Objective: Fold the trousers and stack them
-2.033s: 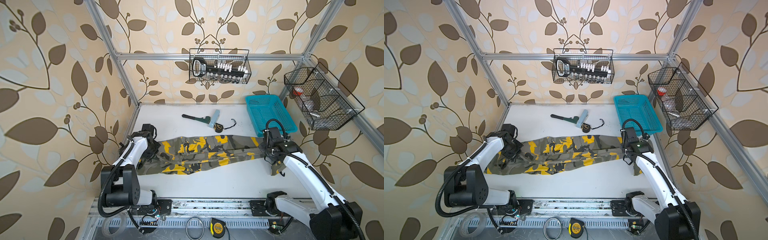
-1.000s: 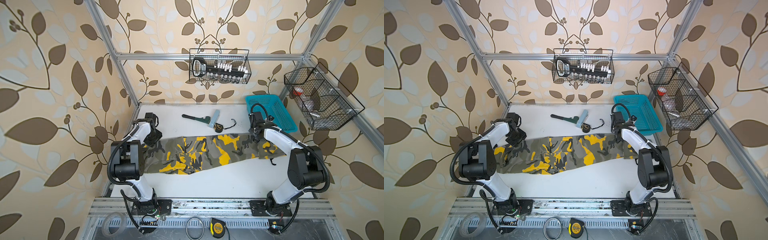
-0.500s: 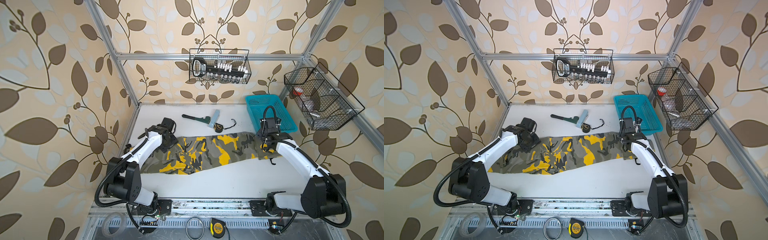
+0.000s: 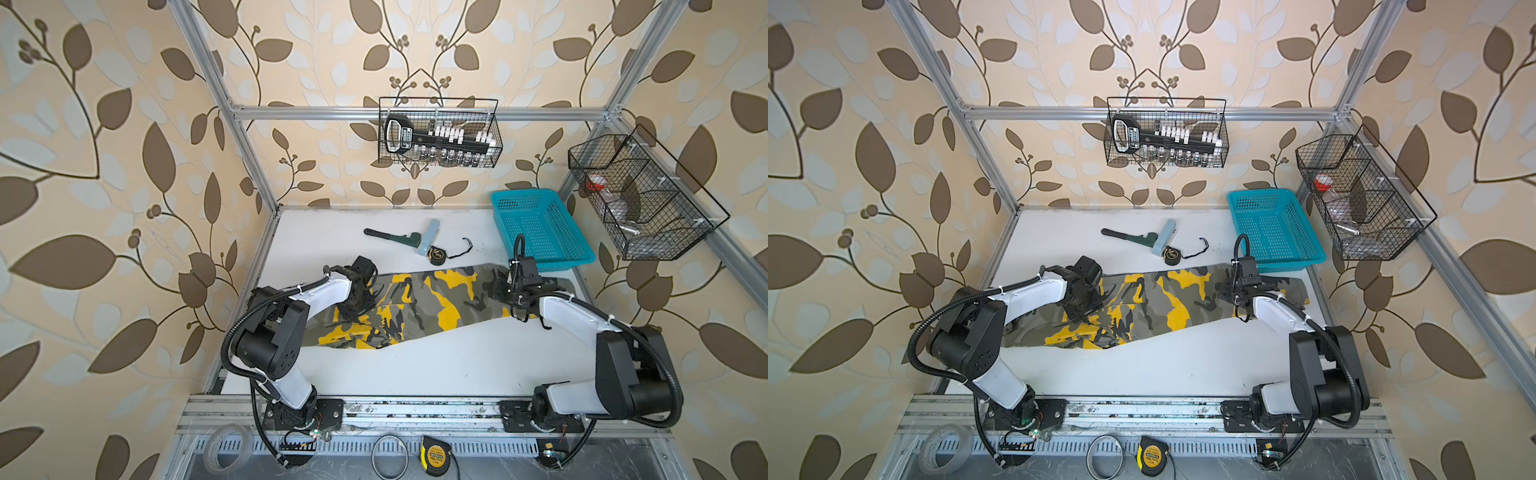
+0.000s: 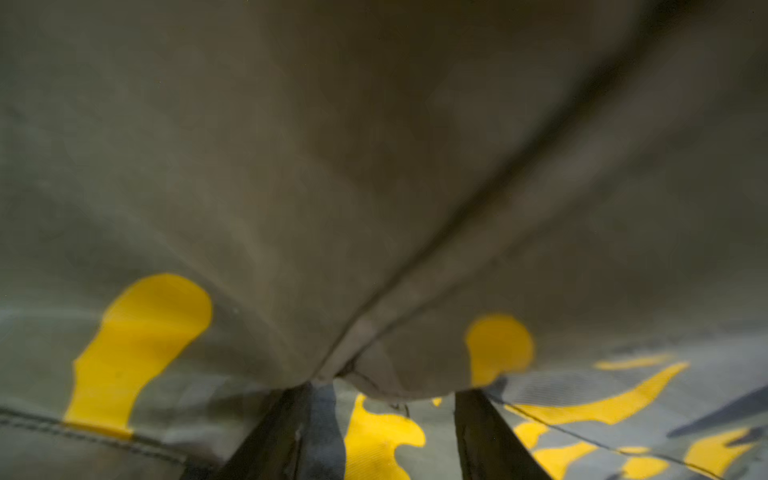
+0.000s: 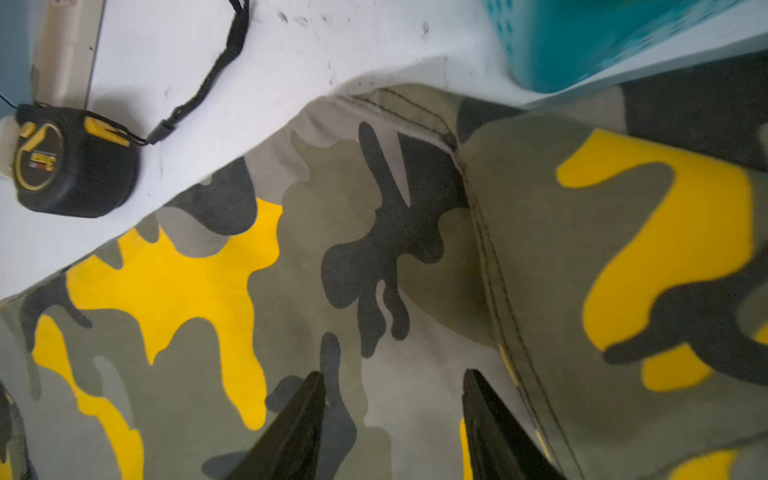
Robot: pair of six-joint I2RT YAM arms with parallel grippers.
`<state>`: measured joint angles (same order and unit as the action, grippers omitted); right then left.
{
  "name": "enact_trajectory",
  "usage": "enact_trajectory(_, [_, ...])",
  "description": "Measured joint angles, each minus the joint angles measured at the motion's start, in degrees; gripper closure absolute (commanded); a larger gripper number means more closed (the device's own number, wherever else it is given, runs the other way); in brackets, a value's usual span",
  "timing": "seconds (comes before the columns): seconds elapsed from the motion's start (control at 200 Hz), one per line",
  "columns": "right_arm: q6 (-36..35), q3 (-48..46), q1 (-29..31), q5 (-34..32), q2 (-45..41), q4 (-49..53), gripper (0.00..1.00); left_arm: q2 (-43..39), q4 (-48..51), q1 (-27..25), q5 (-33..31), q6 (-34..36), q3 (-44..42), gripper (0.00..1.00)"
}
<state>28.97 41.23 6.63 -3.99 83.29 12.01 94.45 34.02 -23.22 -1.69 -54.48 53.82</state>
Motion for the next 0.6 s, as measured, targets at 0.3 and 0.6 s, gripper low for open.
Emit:
enact_trajectory(0.3, [4.2, 0.3, 2.6, -1.8, 5.7, -2.3, 0.46, -1.2, 0.3, 0.0, -1.1, 1.8, -0.8, 0.43])
enact_trajectory(0.6, [14.9, -5.4, 1.4, -3.0, -2.5, 4.0, 0.45, -2.6, 3.0, 2.3, -1.7, 6.0, -2.6, 0.42])
